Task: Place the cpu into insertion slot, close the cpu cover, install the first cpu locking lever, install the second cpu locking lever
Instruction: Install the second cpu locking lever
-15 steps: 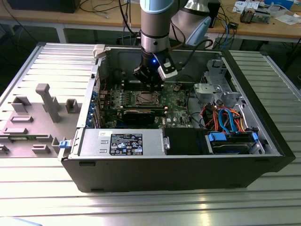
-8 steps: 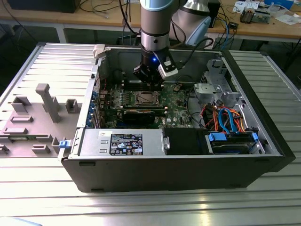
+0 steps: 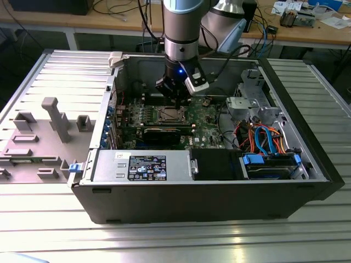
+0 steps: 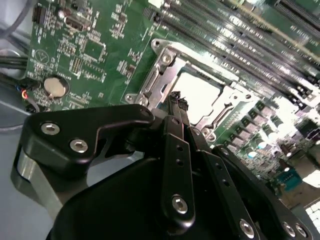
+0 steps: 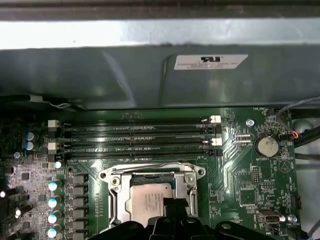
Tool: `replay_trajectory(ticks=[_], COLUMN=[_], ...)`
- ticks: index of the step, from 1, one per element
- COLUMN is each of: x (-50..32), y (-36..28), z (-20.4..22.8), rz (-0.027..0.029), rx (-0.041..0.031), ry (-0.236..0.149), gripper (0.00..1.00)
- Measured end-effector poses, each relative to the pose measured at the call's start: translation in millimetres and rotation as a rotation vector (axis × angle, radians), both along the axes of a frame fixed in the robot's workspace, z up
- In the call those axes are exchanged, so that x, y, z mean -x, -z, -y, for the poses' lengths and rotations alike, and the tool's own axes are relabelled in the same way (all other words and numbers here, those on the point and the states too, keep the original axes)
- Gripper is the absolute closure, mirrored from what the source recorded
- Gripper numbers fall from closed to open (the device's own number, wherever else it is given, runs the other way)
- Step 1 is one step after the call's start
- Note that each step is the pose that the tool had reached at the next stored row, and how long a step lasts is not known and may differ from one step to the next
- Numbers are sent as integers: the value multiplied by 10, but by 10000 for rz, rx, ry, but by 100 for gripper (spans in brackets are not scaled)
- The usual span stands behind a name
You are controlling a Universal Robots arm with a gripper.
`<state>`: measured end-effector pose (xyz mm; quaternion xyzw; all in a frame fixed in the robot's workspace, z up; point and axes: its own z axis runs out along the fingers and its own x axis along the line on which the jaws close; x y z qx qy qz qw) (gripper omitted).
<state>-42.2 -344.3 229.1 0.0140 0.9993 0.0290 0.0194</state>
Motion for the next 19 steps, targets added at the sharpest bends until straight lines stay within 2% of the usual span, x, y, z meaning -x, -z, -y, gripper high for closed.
replay_trajectory(ticks=[3, 4, 6, 8, 10, 13, 19], x=[0, 0, 1, 0, 0, 1, 14], y=[21, 21, -17, -83, -115, -114, -102], z=[11, 32, 39, 40, 50, 114, 188], rz=[-2, -1, -2, -2, -1, -5, -47], rx=[58, 58, 60, 58, 58, 60, 49], ry=[0, 0, 2, 1, -2, -5, -134], gripper=[89, 89, 89, 89, 89, 89, 89])
